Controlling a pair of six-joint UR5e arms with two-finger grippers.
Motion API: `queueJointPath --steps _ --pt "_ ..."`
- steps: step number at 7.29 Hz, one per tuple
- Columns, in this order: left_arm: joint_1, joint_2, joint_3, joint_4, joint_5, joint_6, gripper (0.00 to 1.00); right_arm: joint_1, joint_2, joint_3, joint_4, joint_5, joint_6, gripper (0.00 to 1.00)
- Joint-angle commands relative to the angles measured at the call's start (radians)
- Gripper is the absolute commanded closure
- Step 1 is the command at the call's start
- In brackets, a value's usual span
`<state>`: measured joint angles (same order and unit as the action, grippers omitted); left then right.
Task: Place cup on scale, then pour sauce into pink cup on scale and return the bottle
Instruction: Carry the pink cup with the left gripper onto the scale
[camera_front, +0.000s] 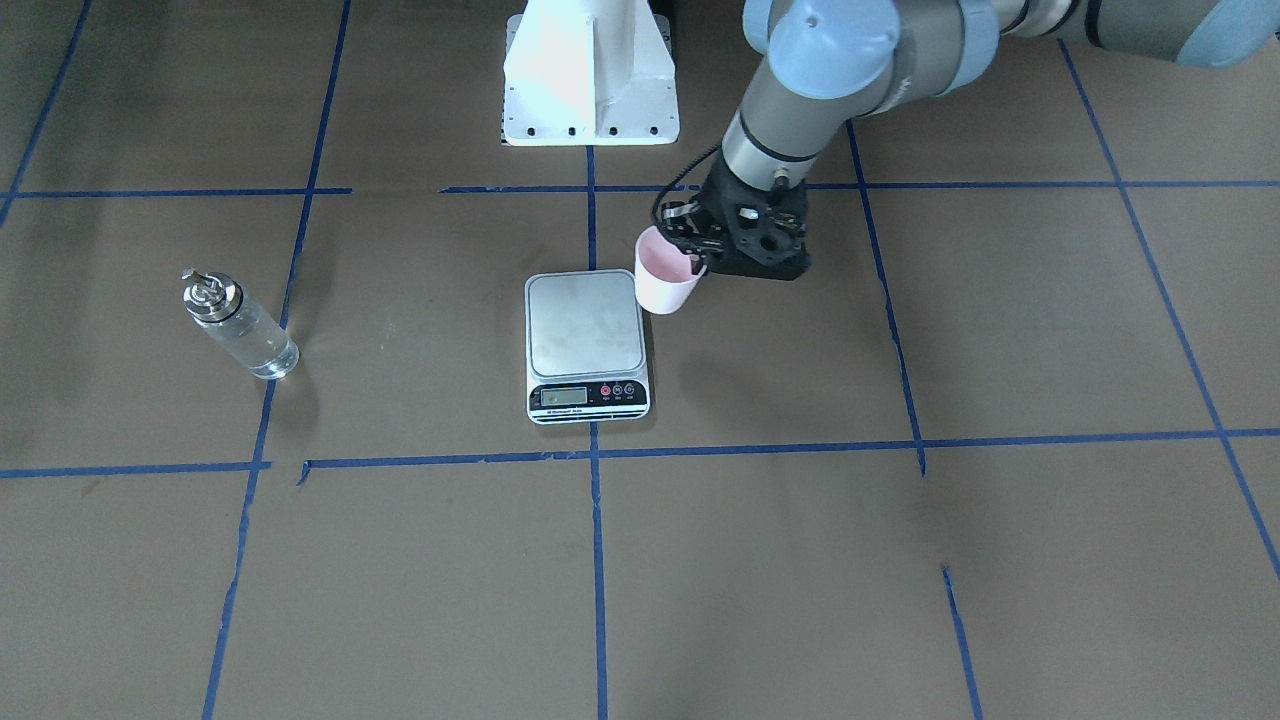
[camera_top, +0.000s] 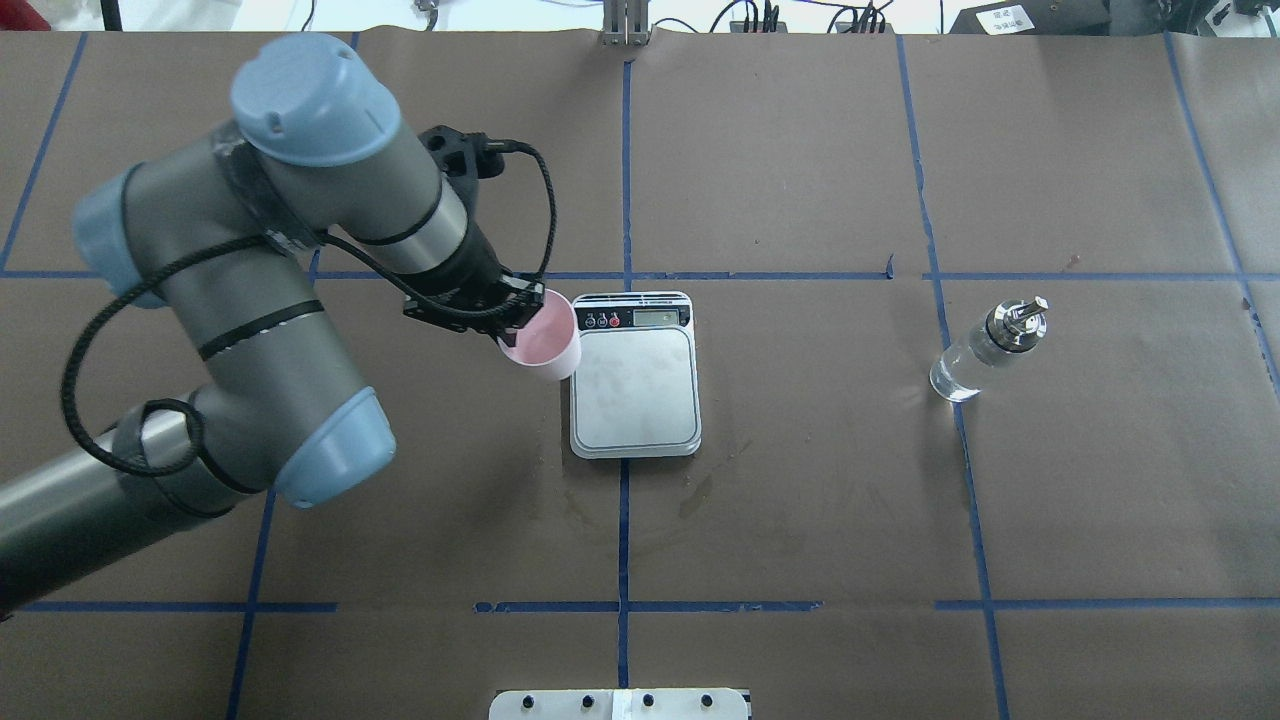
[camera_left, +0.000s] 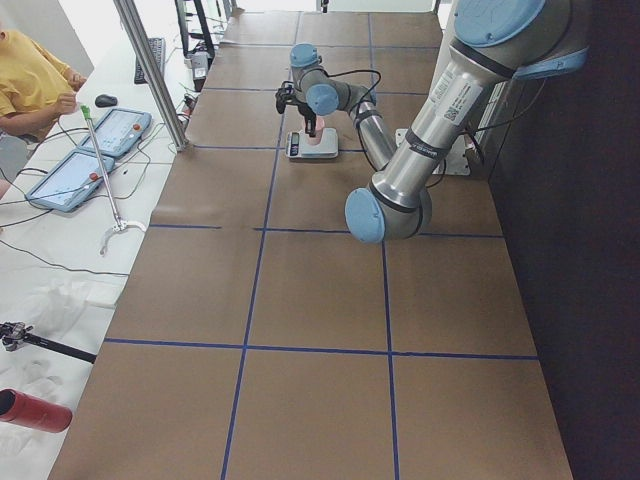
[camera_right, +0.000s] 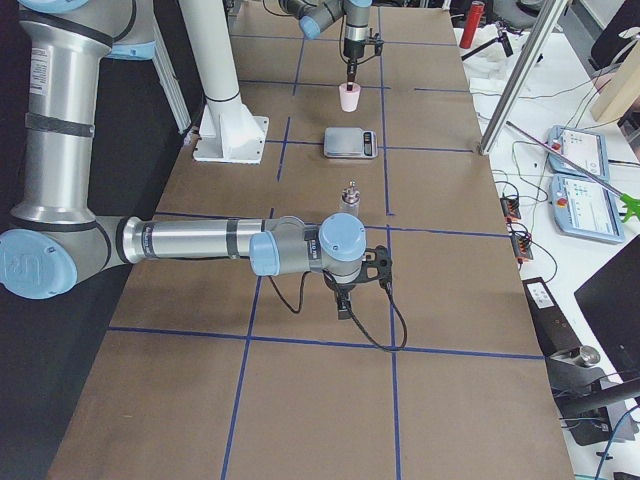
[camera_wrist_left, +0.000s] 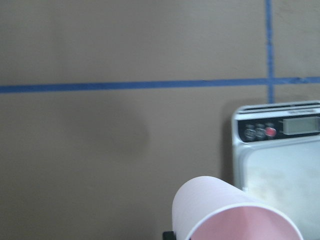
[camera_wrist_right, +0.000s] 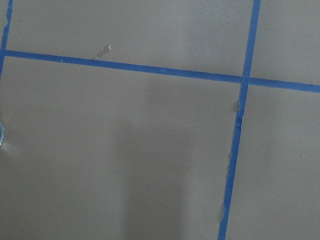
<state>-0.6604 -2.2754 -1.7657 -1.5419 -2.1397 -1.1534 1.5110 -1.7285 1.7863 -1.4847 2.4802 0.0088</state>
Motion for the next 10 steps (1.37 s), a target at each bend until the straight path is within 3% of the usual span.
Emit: queueJointPath --steps 1,4,7,8,9,10 --pt "0.056 -0.097 0.153 -0.101 0.044 -0.078 1.0 0.0 0.0 0.002 0.0 0.0 -0.003 0.0" --pt "0.067 -0.121 0.244 -0.174 0.078 -0.078 1.0 0.0 0.0 0.002 0.0 -0.001 -0.003 0.0" --pt "0.077 -0.113 0.246 -0.176 0.08 -0.077 1.0 0.0 0.0 0.002 0.001 -0.001 -0.003 0.0" --pt "0.077 -0.108 0.246 -0.176 0.08 -0.077 0.91 0.0 -0.002 0.008 0.001 0.0 -0.004 0.0" --pt "0.077 -0.108 0.241 -0.176 0.08 -0.075 0.67 0.0 -0.005 0.018 0.001 0.002 -0.003 0.0" --pt "0.077 -0.108 0.217 -0.178 0.078 -0.075 0.32 0.0 -0.003 0.028 0.001 0.035 0.0 0.0"
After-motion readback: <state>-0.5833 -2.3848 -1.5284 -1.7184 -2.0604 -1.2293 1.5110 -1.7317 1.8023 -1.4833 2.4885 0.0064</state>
